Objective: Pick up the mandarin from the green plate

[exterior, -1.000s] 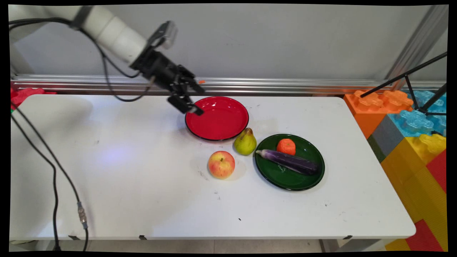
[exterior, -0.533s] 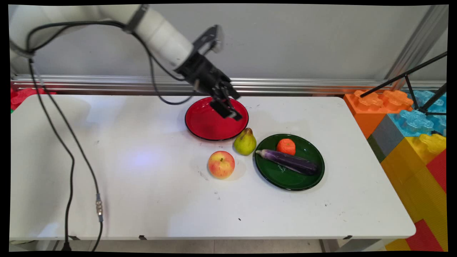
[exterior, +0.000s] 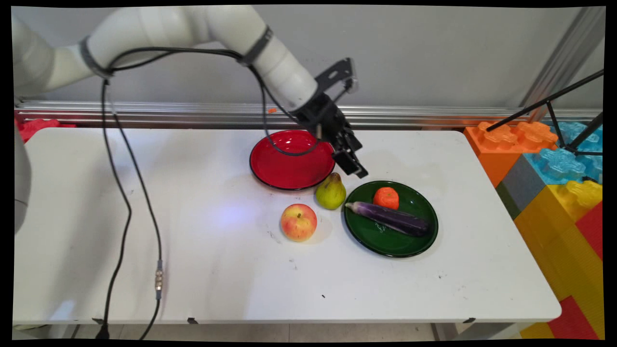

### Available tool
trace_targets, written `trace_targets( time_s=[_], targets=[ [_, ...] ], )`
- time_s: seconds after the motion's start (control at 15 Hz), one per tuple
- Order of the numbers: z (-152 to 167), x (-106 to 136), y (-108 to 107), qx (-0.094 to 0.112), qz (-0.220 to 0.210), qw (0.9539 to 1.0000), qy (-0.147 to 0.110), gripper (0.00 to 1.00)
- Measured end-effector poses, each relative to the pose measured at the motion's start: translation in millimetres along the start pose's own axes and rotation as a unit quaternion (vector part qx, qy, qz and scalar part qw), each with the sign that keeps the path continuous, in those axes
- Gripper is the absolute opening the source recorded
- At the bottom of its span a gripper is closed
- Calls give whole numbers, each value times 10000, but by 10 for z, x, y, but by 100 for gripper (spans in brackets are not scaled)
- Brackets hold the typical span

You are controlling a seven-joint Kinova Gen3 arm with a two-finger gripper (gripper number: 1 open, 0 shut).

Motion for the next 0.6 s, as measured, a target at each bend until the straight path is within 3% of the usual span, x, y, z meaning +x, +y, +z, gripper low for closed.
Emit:
trace_targets(
  time_s=[0.6],
  targets=[
    [694,94,-203,-338,-158,9990,-242,100]
  ],
)
